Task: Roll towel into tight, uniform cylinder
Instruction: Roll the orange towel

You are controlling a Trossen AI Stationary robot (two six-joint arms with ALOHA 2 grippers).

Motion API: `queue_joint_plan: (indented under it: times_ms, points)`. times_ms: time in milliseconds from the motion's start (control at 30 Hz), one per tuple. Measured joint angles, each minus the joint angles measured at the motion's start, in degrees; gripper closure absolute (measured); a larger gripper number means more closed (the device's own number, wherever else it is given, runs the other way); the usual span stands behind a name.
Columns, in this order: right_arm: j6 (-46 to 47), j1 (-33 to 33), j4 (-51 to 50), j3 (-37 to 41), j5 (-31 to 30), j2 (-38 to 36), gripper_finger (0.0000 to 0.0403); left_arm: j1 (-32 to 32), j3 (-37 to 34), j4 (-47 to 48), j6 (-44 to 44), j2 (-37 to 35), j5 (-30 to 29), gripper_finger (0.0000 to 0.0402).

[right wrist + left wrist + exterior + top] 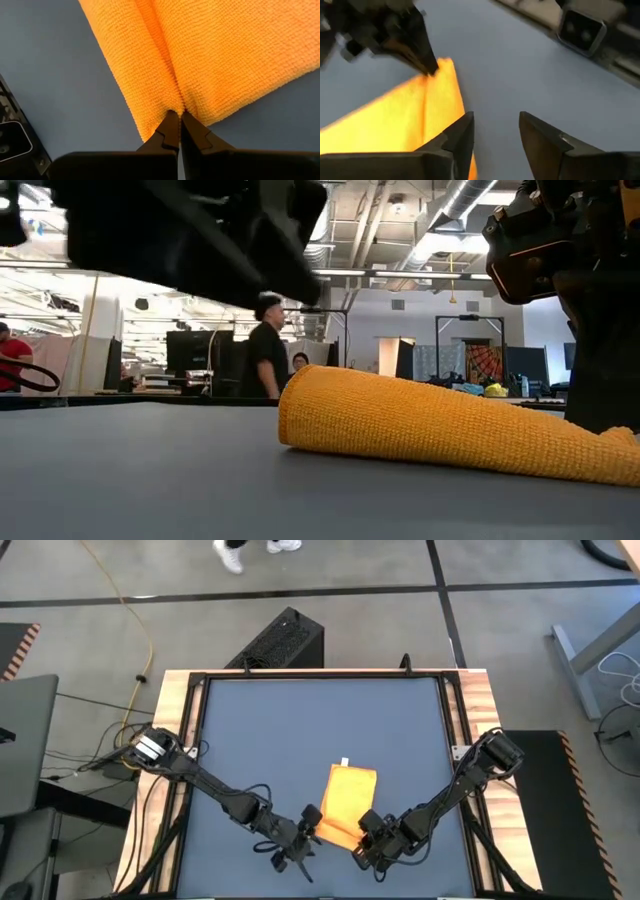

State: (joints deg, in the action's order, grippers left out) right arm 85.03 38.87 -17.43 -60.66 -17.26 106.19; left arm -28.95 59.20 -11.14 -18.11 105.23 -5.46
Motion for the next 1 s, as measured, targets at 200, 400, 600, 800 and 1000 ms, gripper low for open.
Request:
queue_joint_plan:
  times_ms: [200,400,600,800,1000]
  points:
    - [0.0,0.1,0.5,0.0,-0.6,0.0,0.0383,0.0,0.2,-2.4,-2.0,2.6,-5.0,0.0242]
    - [-1.4,0.0,1.0,0.0,-0.7,0.0,0.0383,1.4,0.2,-6.1,-4.8,6.4,-8.9,0.0242]
    - [-1.5,-0.3,1.2,0.0,-0.6,0.0,0.0383,2.2,0.2,-9.6,-3.8,6.5,-8.8,0.0242]
    - [-1.5,-0.3,1.4,0.0,-0.6,0.0,0.0383,4.3,0.2,-5.7,-0.2,6.5,-7.6,0.0242]
    - [-1.5,-0.3,1.6,0.0,-0.6,0.0,0.0383,5.7,0.2,-4.9,3.0,6.5,-5.1,0.0242]
